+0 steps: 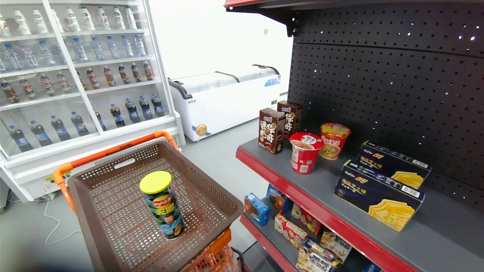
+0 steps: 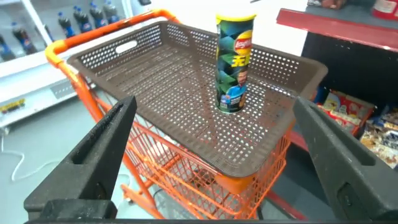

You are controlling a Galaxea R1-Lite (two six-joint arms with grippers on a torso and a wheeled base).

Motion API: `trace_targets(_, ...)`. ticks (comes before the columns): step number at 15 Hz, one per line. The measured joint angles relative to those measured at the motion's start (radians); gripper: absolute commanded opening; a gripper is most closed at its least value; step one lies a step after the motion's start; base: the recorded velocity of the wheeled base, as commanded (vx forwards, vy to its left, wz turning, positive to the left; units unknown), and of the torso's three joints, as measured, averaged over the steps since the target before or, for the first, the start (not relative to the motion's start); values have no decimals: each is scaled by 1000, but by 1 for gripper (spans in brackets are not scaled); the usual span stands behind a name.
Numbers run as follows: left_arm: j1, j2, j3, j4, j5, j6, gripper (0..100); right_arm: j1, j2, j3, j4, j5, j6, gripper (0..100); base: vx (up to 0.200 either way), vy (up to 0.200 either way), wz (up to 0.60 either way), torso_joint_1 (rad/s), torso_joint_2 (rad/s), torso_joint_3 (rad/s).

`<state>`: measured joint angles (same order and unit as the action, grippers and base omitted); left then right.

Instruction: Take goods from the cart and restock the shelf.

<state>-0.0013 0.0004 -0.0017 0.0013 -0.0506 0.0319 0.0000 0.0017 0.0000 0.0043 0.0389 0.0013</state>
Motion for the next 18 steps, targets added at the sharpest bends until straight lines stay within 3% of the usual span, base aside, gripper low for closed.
trace_targets(2,0,9,-35,10,-16,30,100,0,0,0,0,1,0,100,0,0,0,0,0,0)
trace_targets(4,0,83,-149,50,-19,46,100,0,0,0,0,0,0,100,0,0,0,0,0,0)
trace_targets(8,-4,462,-487,117,-24,62,100,0,0,0,0,0,0,100,0,0,0,0,0,0)
trace_targets(11,-14,752,-614,134,-46,71,100,0,0,0,0,0,0,100,0,0,0,0,0,0)
trace_targets(13,-18,897,-580,59,-64,66,100,0,0,0,0,1,0,100,0,0,0,0,0,0)
trace_targets(18,-69,1140,-247,-523,-73,54,100,0,0,0,0,1,0,100,0,0,0,0,0,0)
